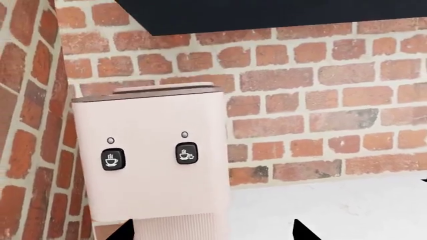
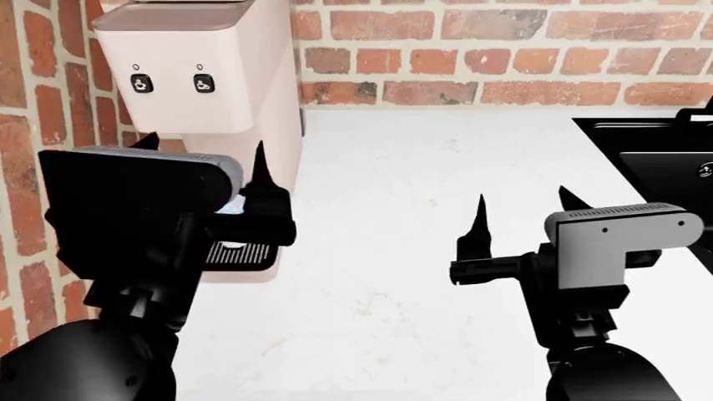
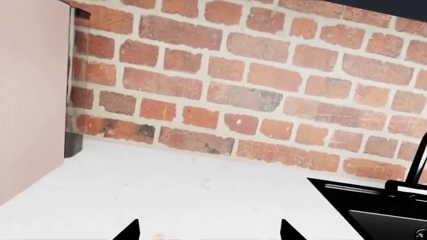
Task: Press the button on the coffee machine to serve coffee.
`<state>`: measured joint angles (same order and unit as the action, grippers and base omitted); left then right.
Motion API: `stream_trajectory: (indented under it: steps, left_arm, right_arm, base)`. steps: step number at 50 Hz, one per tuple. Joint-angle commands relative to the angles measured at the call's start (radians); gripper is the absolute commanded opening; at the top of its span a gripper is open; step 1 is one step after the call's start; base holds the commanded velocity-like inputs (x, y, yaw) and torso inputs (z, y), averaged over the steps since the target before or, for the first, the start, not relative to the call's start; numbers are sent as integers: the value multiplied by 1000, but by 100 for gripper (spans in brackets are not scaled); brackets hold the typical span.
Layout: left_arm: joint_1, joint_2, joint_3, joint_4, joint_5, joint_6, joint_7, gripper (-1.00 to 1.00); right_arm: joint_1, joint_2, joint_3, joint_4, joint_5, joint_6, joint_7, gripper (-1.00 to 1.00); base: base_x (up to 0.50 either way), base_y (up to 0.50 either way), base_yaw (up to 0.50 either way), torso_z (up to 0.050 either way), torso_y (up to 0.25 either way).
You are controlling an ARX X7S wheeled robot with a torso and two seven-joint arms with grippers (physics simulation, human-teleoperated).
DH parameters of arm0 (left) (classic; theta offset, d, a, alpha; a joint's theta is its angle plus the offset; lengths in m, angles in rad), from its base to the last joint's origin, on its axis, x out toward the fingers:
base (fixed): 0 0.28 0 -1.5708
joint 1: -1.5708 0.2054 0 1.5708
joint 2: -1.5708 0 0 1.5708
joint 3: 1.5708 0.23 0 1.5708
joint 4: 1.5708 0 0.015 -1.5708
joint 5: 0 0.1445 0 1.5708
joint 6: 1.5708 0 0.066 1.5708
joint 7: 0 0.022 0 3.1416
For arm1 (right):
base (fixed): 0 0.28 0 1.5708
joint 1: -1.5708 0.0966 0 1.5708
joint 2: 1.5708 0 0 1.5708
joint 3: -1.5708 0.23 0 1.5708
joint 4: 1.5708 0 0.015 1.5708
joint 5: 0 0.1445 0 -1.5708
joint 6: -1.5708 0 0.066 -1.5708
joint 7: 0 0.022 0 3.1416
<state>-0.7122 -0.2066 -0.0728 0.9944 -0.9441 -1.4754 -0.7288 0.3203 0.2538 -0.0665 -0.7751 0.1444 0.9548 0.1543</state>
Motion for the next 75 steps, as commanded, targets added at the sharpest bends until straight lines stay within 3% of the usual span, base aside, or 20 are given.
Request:
stream_trajectory:
  steps: [1,8,14,17,31,32,35,44,75]
  left_arm:
    - [-84,-6,-8,-41,-71,-18,-72,100]
    - [-153,26,-57,-55,-167,-75,-154,100]
    - [-179,30,17,-101,-145,-75,-218,100]
    - [-177,2,116,-99,-91,-40,-222,100]
    - [-202,7,214,-157,-75,-59,-329,100]
    - [-214,9,198,-153,-93,-76,-347,-100]
    - [-244,-14,246,-149,-114,-90,-456,-100]
    - [-248,-3,196,-148,-202,-45,-504,-100]
    - [-269,-32,223,-258,-229,65,-456,-100]
  right_arm:
    - [-4,-9,11,12,-2,-10,-4,100]
    - [-5,-9,9,17,2,-14,-2,100]
    - [-3,-8,7,15,4,-11,2,100]
    - [-2,-7,8,15,6,-11,2,100]
    - [-5,-7,11,25,16,-24,4,100]
    - [-5,-7,9,27,16,-25,4,100]
    - [-6,-6,7,29,17,-27,5,100]
    - [-9,-3,8,33,22,-33,7,100]
    - [-5,3,-3,41,35,-33,17,100]
  base:
    - [0,0,0,0,0]
    - [0,0,0,0,0]
    - [0,0,0,0,0]
    - [0,0,0,0,0]
    - [0,0,0,0,0]
    - [0,0,0,0,0]
    - [0,0,0,0,0]
    - [0,0,0,0,0]
    - [0,0,0,0,0]
